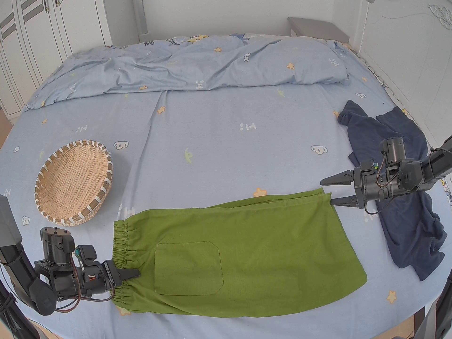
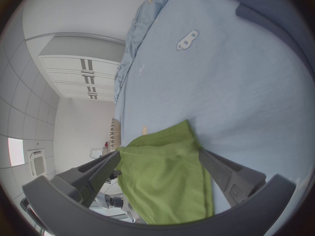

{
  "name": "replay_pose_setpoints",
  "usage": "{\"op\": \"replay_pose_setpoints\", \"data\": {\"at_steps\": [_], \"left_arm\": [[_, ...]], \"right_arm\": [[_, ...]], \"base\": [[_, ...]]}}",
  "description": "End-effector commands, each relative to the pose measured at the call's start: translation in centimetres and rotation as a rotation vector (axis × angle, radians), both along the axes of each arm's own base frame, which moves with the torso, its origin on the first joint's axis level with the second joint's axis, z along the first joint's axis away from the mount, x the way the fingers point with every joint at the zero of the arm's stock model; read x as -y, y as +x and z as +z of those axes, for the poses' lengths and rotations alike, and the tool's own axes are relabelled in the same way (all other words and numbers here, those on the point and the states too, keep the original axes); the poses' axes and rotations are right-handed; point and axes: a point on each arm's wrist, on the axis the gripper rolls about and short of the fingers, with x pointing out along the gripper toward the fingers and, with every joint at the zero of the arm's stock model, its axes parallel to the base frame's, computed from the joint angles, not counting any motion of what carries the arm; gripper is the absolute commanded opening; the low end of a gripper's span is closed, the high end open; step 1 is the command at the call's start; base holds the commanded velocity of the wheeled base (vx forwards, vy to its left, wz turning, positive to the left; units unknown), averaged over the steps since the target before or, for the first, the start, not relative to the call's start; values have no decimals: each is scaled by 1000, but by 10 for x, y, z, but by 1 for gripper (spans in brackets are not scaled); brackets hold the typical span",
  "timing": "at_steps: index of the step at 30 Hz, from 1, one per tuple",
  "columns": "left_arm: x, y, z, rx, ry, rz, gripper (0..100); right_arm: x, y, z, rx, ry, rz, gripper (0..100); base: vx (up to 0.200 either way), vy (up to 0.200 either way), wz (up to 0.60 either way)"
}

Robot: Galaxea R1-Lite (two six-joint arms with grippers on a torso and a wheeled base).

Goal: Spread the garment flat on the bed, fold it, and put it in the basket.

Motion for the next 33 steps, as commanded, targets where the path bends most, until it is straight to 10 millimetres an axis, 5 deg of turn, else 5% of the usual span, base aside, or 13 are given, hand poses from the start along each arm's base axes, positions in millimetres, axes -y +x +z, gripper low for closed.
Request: {"op": "replay_pose_setpoints", "data": {"at_steps": [1,5,16,26,33], "left_arm": [[1,3,0,13,42,33,0],[1,5,2,39,92,69,0],[16,10,47,139,126,38,0],[17,16,135,139,133,35,0],[20,22,152,156,144,19,0]], "right_arm": [[8,4,-5,-12,-15,-40,100],[20,0,3,1,-12,-74,100],[35,-40,75,123,21,-154,100],[36,-50,82,135,27,-158,100],[37,-51,79,125,27,-161,100]], "base": [[0,0,0],[0,0,0],[0,0,0],[0,0,0],[0,0,0]]}}
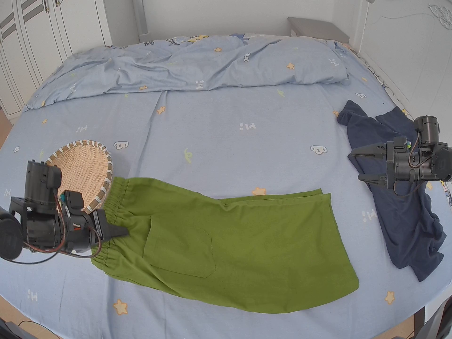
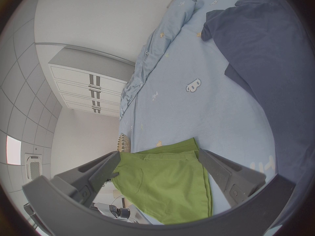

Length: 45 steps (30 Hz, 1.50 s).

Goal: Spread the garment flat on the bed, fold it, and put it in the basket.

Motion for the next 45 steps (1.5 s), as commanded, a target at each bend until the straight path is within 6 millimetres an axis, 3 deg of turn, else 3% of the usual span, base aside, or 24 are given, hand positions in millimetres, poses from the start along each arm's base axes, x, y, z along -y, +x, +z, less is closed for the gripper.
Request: {"op": "replay_pose_setpoints", "data": {"at_steps": [1,15,19,28,29,35,36,38,45], "left_arm": [[1,-3,37,119,13,-28,0],[-16,-8,58,87,112,42,0],[-11,-10,58,71,127,12,0],[41,-13,69,98,244,-87,0],[56,-10,69,102,259,-116,0],[97,-8,79,153,262,-207,0],[97,-8,79,153,262,-207,0],[119,-6,78,168,287,-242,0],[170,-4,64,169,329,-337,0]], "right_arm": [[4,-7,5,9,1,-14,100],[-2,-8,0,-9,3,3,100],[-10,-8,-3,-18,0,28,100],[-25,-10,-9,-38,-5,68,100],[-28,-11,-10,-40,-5,76,100],[-29,-11,-10,-40,-6,80,100],[-29,-11,-10,-40,-6,80,100],[-29,-10,-10,-43,-6,78,100],[-29,-10,-8,-37,-6,76,100]], "base": [[0,0,0],[0,0,0],[0,0,0],[0,0,0],[0,0,0],[0,0,0],[0,0,0],[0,0,0],[0,0,0]]}}
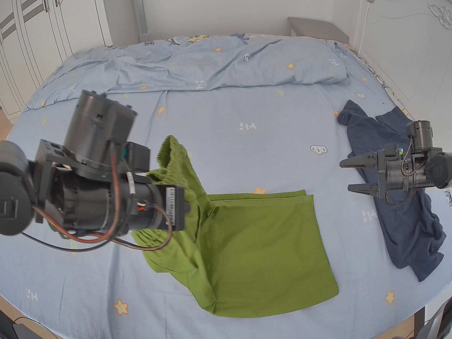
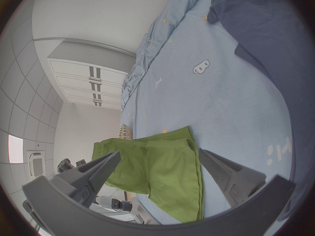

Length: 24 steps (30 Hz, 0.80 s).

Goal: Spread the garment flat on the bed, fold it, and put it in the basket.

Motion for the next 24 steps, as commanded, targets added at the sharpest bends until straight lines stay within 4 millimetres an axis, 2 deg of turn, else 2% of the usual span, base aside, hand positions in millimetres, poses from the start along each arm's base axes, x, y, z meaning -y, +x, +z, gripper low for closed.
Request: {"op": "replay_pose_setpoints", "data": {"at_steps": [1,4,7,13,17,21,24], "left_arm": [[45,8,-19,-34,49,-78,0],[62,12,-23,-34,48,-106,0],[70,12,-23,-29,43,-121,0],[90,-3,-12,-2,1,-201,0],[103,-12,-12,-1,-40,-224,0],[123,-17,-22,-10,-97,-239,0],[134,-13,-35,-21,-96,-237,0]], "right_arm": [[0,1,0,2,-1,0,100],[-1,1,0,1,-11,-8,100],[-1,1,-1,0,-13,-11,100],[-1,2,0,2,-12,-13,100],[0,2,0,2,-12,-15,100],[0,3,0,2,-13,-16,100],[-1,3,-1,-2,-11,-15,100]], "base": [[0,0,0],[0,0,0],[0,0,0],[0,0,0],[0,0,0],[0,0,0],[0,0,0]]}}
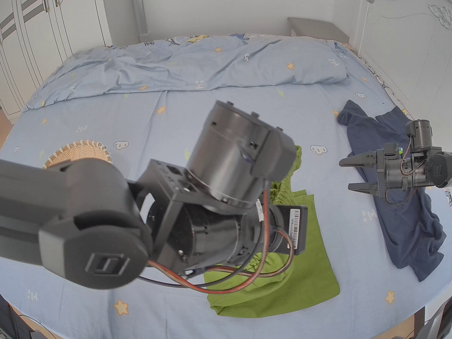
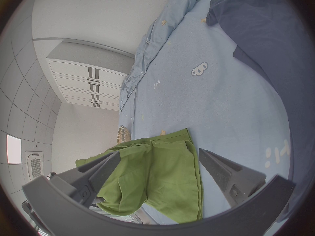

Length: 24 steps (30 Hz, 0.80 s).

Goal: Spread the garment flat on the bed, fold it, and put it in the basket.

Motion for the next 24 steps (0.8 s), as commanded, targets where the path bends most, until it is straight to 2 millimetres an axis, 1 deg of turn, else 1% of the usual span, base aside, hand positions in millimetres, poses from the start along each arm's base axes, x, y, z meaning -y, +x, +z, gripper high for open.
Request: {"op": "replay_pose_setpoints", "data": {"at_steps": [1,4,12,13,18,19,20,21,22,23,24], "left_arm": [[19,4,-25,-33,26,-10,0],[25,4,-30,-44,18,-8,0],[29,5,-32,-40,-3,-8,0],[32,7,-37,-42,1,-8,100],[43,9,-38,-38,-81,6,100],[47,8,-37,-39,-126,12,100],[47,8,-37,-40,-133,12,100],[50,8,-35,-40,-195,25,100],[50,8,-35,-40,-200,26,100],[51,9,-33,-33,-256,35,100],[52,9,-33,-32,-272,37,100]], "right_arm": [[-1,1,-2,-6,2,2,100],[1,1,-1,-4,3,-3,100],[2,3,-3,-10,4,-5,100],[1,4,-4,-14,3,-5,100],[1,3,-4,-15,3,-1,100],[0,3,-4,-15,3,0,100],[0,4,-4,-13,2,-1,100],[1,3,-4,-15,3,-1,100],[1,3,-4,-14,2,-1,100],[1,3,-4,-13,2,-4,100],[1,3,-4,-14,2,-2,100]], "base": [[0,0,0],[0,0,0],[0,0,0],[0,0,0],[0,0,0],[0,0,0],[0,0,0],[0,0,0],[0,0,0],[0,0,0],[0,0,0]]}}
